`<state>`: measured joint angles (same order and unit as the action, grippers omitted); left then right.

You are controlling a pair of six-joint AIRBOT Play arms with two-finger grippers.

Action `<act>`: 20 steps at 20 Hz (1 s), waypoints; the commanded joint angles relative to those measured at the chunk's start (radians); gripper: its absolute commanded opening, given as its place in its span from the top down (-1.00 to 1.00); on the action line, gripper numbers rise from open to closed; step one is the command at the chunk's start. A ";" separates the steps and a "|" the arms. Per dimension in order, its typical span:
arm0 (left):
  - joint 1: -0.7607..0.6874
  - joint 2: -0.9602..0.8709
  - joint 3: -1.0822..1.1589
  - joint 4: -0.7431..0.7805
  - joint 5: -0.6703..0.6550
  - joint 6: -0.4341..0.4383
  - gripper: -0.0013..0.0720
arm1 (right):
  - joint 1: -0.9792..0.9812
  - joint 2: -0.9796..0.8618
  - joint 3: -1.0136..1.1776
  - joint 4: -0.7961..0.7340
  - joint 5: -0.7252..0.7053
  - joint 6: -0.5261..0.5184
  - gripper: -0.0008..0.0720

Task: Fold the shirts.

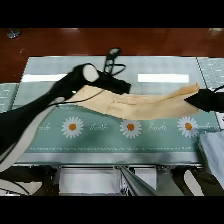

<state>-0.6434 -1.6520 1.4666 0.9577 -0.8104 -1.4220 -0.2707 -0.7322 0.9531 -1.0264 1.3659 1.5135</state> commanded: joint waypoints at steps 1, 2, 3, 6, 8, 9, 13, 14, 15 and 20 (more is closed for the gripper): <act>-0.145 -0.161 0.124 -0.089 -0.046 -0.005 0.91 | 0.056 0.066 -0.015 -0.005 -0.005 0.047 0.91; -0.177 -0.184 0.128 -0.126 -0.046 -0.005 0.91 | 0.076 0.066 -0.015 -0.004 -0.031 0.057 0.91; -0.209 -0.208 0.129 -0.180 -0.046 -0.004 0.91 | 0.098 0.066 -0.015 -0.003 -0.066 0.067 0.91; -0.283 -0.257 0.131 -0.247 -0.064 -0.009 0.91 | 0.131 0.066 -0.015 -0.003 -0.106 0.086 0.91; -0.277 -0.259 0.133 -0.249 -0.078 -0.016 0.91 | 0.131 0.066 -0.015 -0.003 -0.103 0.092 0.91; -0.248 -0.254 0.144 -0.249 -0.094 -0.016 0.91 | 0.131 0.066 -0.015 -0.002 -0.103 0.095 0.91; -0.029 -0.188 0.195 -0.248 -0.245 -0.015 0.91 | 0.132 0.060 -0.015 0.034 -0.116 0.105 0.91; 0.046 -0.151 0.195 -0.248 -0.297 -0.001 0.91 | 0.147 0.045 -0.015 0.053 -0.119 0.099 0.91; 0.127 -0.109 0.195 -0.236 -0.356 0.027 0.91 | 0.183 0.019 -0.011 0.060 -0.124 0.098 0.91; 0.505 0.164 0.193 -0.110 -0.526 0.026 0.91 | 0.413 -0.200 0.114 0.064 -0.229 0.106 0.90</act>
<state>-0.3321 -1.6299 1.6573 0.7750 -1.2297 -1.4052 0.0330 -0.8230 1.0012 -0.9718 1.1961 1.6135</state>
